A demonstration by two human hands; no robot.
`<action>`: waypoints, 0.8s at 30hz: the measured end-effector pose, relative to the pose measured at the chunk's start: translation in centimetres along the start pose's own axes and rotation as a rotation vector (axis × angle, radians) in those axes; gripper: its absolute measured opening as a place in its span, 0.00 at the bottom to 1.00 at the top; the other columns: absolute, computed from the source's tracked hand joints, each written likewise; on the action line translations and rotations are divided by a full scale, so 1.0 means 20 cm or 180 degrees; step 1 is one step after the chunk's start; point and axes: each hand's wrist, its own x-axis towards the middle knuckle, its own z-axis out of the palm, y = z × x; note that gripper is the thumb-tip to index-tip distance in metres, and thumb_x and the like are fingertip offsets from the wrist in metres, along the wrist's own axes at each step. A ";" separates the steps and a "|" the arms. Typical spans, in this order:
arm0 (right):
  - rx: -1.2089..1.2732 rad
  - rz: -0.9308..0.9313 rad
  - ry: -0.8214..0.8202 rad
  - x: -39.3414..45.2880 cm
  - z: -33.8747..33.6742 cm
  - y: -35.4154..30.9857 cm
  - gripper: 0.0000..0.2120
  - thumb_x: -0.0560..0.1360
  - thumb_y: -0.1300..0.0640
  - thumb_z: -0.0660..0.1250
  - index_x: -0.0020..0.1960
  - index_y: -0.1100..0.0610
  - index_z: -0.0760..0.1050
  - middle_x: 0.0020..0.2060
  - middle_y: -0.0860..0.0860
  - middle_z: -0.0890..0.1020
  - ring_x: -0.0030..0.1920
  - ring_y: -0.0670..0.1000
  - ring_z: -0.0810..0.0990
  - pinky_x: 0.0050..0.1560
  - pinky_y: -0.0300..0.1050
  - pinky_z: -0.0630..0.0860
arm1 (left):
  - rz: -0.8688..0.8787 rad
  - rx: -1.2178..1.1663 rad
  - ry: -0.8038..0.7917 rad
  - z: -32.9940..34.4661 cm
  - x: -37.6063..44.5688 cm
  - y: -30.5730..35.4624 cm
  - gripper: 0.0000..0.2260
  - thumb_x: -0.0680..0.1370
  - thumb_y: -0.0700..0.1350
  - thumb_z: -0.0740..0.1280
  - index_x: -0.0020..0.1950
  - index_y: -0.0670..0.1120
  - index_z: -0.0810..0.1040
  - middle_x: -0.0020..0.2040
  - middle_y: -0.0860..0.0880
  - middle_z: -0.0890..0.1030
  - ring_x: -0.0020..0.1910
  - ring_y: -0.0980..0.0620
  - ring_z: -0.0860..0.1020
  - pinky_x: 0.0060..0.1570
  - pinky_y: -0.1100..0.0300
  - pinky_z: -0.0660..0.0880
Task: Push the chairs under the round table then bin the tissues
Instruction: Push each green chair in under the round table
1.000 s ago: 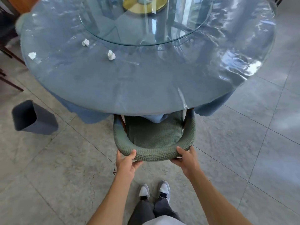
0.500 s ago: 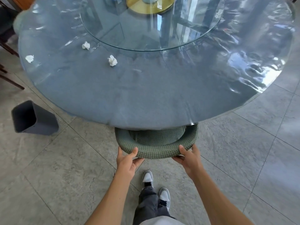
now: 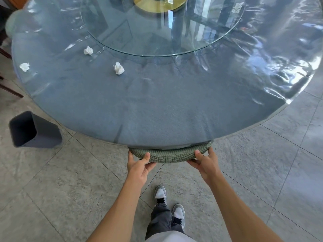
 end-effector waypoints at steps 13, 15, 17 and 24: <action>-0.0028 0.0056 0.0132 0.00 0.02 0.01 0.22 0.81 0.69 0.60 0.72 0.53 0.65 0.61 0.58 0.79 0.55 0.63 0.83 0.47 0.57 0.83 | 0.0032 0.0104 -0.0017 -0.01 0.01 0.00 0.40 0.75 0.27 0.67 0.78 0.59 0.60 0.69 0.43 0.72 0.57 0.39 0.79 0.49 0.40 0.81; -0.0007 0.0079 0.0159 -0.01 0.01 0.01 0.23 0.81 0.68 0.61 0.72 0.52 0.65 0.61 0.57 0.79 0.55 0.62 0.83 0.48 0.57 0.83 | 0.0039 0.0130 -0.0004 -0.01 0.00 0.00 0.39 0.75 0.29 0.68 0.78 0.58 0.60 0.67 0.44 0.73 0.55 0.40 0.80 0.48 0.41 0.82; -0.0008 0.0096 0.0176 -0.02 0.01 0.01 0.22 0.80 0.67 0.62 0.71 0.52 0.65 0.62 0.58 0.79 0.56 0.62 0.82 0.50 0.57 0.83 | 0.0032 0.0144 0.0012 -0.01 -0.01 -0.01 0.39 0.75 0.30 0.70 0.78 0.58 0.60 0.65 0.44 0.74 0.55 0.40 0.80 0.50 0.40 0.81; -0.0294 0.0023 0.0520 -0.09 0.02 0.02 0.29 0.79 0.64 0.67 0.76 0.56 0.60 0.60 0.62 0.78 0.57 0.62 0.80 0.57 0.58 0.80 | 0.0287 0.0483 0.0227 -0.04 -0.05 -0.02 0.38 0.75 0.33 0.72 0.79 0.52 0.60 0.62 0.40 0.77 0.58 0.39 0.79 0.63 0.40 0.75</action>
